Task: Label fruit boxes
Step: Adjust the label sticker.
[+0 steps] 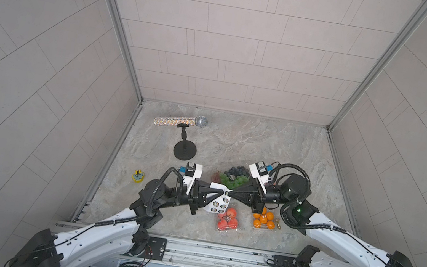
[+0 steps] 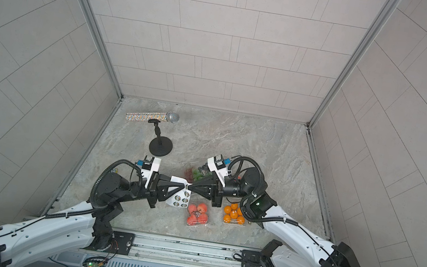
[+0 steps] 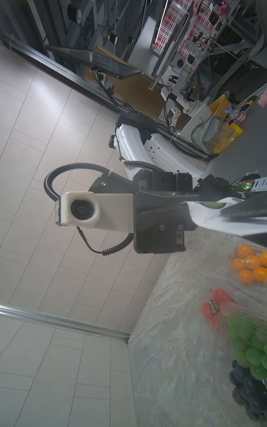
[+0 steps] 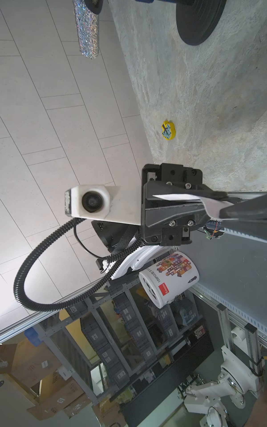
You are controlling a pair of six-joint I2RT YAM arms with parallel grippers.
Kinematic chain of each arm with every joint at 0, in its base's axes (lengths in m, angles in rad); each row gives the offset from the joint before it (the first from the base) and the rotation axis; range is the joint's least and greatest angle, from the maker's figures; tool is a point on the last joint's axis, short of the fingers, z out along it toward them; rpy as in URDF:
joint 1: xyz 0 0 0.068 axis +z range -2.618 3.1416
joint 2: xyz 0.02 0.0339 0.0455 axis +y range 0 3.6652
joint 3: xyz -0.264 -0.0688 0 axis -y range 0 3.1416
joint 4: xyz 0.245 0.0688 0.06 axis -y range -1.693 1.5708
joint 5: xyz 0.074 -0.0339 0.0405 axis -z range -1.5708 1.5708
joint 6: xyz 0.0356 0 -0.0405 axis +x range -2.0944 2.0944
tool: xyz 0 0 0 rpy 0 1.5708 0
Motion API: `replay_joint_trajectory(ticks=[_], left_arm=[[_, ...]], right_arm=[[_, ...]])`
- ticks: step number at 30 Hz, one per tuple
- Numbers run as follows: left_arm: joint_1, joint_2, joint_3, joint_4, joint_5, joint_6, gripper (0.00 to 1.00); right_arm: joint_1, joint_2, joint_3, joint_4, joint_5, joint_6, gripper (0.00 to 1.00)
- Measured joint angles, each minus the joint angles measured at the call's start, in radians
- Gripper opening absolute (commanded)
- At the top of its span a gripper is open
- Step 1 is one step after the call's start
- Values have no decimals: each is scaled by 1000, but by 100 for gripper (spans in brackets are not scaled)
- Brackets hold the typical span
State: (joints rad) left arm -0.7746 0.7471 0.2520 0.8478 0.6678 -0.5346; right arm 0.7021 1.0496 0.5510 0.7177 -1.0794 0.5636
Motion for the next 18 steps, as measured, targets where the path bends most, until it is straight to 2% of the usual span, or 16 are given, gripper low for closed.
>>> replay_joint_trajectory(ticks=[1,4,5,9,13,18], left_arm=[[0,0,0,1,2,-2,0],[0,-1,0,1,4,3,0],[0,-2,0,1,3,3,0],[0,-13,0,0,-2,3,0],[0,-22,0,0,-3,3,0],[0,-22,0,-5,-2,3,0]], right_arm=[[0,-2,0,-5,0,-3,0],[0,-10,0,-23,8,-9,20],[-2,-15,-1,-36,14,-11,23],[-3,-34,-2,-71,34,-35,22],[-2,-36,-2,-81,39,-40,16],[-2,-23,-2,-78,40,-39,15]])
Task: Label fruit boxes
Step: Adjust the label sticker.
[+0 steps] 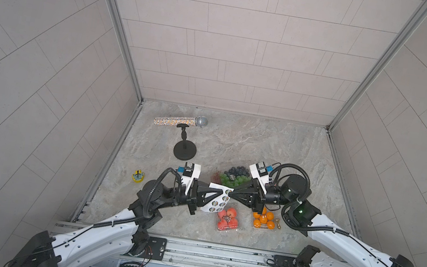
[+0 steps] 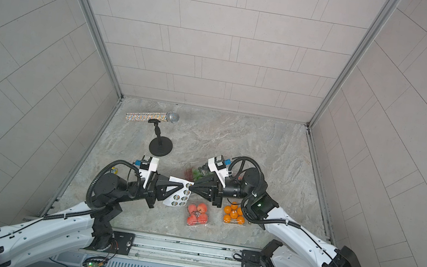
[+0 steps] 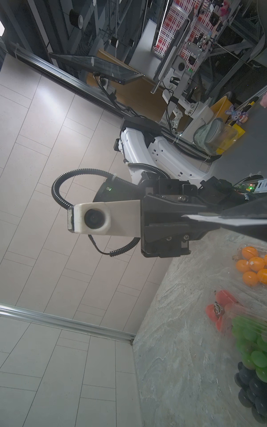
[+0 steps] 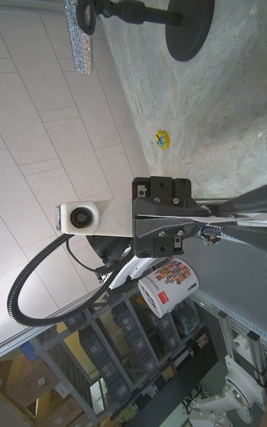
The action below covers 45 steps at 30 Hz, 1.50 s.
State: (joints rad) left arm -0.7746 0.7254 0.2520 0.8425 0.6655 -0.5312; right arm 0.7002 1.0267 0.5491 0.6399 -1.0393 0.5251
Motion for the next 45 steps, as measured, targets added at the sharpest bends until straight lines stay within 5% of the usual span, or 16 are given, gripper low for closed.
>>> replay_joint_trajectory(ticks=[11,15,18,27,31,39,45], left_arm=[[0,10,0,-2,0,0,0],[0,11,0,-2,-5,-5,29],[0,10,0,-3,-18,-3,37],[0,11,0,-1,-43,6,29],[0,14,0,23,-38,-6,13],[0,33,0,73,-12,-29,21],[0,52,0,92,15,-40,14]], right_arm=[[0,14,0,14,-2,7,0],[0,15,0,19,-6,6,0],[0,15,0,24,-11,6,0],[13,15,0,42,-38,6,0],[16,15,0,42,-42,2,0],[18,2,0,14,-41,-21,0],[18,-2,0,0,-41,-29,0]])
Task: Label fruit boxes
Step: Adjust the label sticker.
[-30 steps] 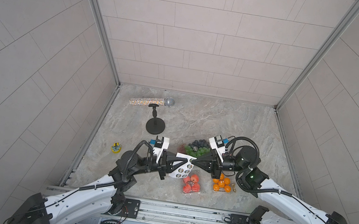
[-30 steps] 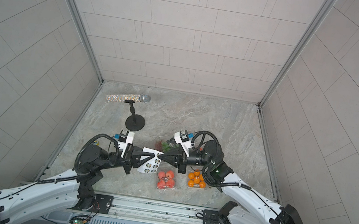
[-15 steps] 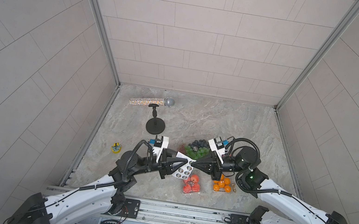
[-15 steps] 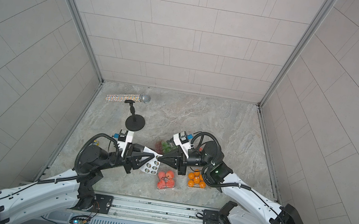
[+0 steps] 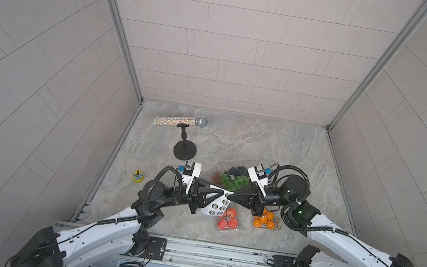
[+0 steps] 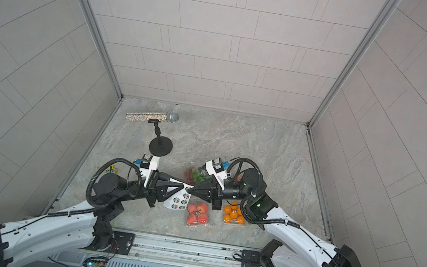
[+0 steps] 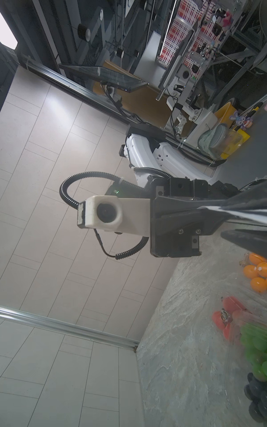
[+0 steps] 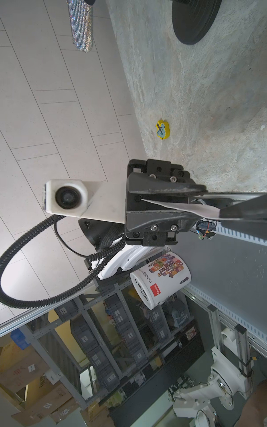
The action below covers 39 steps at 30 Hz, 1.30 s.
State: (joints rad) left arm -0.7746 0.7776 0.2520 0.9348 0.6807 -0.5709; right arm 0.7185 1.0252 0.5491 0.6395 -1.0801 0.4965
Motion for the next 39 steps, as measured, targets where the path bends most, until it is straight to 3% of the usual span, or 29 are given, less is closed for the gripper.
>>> replay_joint_trajectory(ticks=[3,6,29,39], left_arm=[[0,22,0,12,12,-6,3],[0,27,0,16,18,-10,0],[0,57,0,107,102,-111,0],[0,61,0,101,95,-98,0]], right_arm=[[1,0,0,-2,1,0,0],[1,0,0,-5,0,-3,0],[1,-6,7,-45,22,-48,0],[8,2,8,-39,21,-43,0]])
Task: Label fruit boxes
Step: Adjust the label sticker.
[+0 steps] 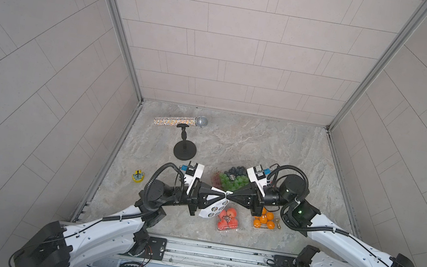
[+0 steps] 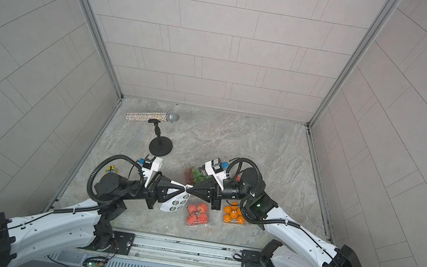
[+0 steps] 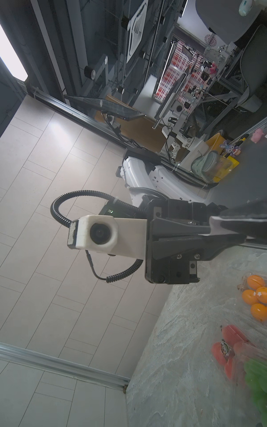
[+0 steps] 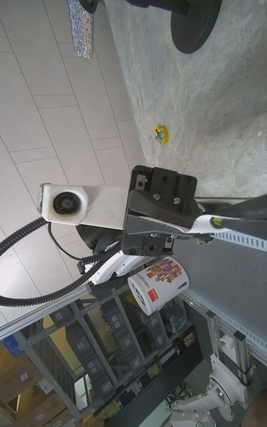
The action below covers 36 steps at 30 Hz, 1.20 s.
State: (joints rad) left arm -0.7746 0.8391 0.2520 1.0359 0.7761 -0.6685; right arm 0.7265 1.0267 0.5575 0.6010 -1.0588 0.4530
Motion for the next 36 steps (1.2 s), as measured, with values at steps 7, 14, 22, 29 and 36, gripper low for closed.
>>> replay_joint_trajectory(ticks=[7,14,22,29,36], left_arm=[[0,3,0,8,-11,11,0],[0,3,0,11,-19,15,0],[0,3,0,14,-21,21,0],[0,2,0,14,-25,22,0],[0,2,0,13,-31,23,0]], right_arm=[[2,2,0,16,-8,19,0],[5,2,-1,24,-11,29,0],[6,-10,-8,40,-11,45,0],[7,-14,-9,41,-11,45,0],[7,-22,-15,49,-11,50,0]])
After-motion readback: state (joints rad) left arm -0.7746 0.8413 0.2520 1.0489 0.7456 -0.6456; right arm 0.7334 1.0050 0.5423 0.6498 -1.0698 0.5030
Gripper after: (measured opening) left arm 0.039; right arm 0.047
